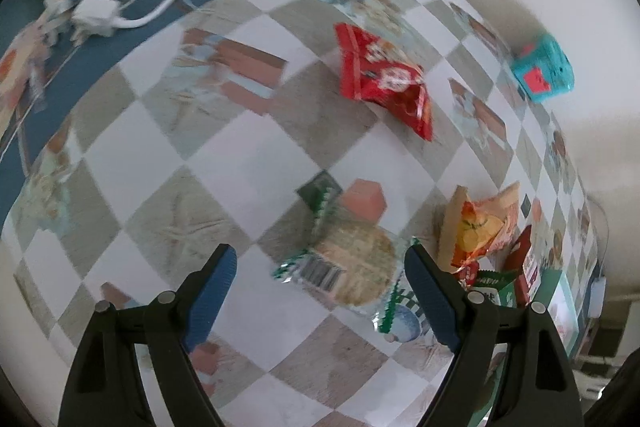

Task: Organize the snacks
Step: 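Close right gripper on the green-wrapped bar while left gripper moves to the round biscuit pack, then close left gripper on the clear-wrapped round biscuit while right gripper lifts the green bar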

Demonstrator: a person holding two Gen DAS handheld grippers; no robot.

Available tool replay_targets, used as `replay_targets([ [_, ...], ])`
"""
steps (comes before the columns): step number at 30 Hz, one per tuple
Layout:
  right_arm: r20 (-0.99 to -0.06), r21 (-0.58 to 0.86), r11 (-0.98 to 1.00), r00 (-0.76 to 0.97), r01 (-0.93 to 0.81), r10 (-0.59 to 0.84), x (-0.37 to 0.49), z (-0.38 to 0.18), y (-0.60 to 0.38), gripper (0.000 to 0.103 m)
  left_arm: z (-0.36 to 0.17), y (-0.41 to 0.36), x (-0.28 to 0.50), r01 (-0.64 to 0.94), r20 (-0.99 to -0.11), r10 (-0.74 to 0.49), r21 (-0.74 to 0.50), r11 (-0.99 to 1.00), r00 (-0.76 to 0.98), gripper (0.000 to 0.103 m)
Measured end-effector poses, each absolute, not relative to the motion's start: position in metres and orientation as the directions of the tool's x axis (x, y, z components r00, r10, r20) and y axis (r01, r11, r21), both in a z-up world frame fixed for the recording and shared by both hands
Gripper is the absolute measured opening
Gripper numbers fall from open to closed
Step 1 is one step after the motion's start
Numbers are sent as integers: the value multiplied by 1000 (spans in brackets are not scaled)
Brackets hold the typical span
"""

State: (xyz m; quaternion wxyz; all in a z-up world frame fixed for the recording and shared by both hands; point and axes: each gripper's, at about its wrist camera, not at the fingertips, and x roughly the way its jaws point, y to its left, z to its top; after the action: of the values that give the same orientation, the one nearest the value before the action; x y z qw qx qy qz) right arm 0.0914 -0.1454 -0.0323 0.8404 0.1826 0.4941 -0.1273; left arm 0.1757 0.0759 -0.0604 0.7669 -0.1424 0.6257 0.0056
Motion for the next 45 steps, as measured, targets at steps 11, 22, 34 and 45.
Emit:
replay_targets([
  [11,-884,206,900,467,383,3,107,-49,-140,102,-82,51,191,-121,-975,-131,-154,981,177,86],
  [22,-889,227,885,458,407,17,112,-64,-142,101,-86,51,209,-115,-977,-81,-105,988,197,86],
  [34,-873,255,884,487,391,36,112,-63,-140,76,-84,40,203,-77,-975,-92,-109,991,200,86],
  [45,-877,252,866,481,432,15,106,-63,-160,74,-86,19,200,-30,-977,-72,-80,996,201,86],
])
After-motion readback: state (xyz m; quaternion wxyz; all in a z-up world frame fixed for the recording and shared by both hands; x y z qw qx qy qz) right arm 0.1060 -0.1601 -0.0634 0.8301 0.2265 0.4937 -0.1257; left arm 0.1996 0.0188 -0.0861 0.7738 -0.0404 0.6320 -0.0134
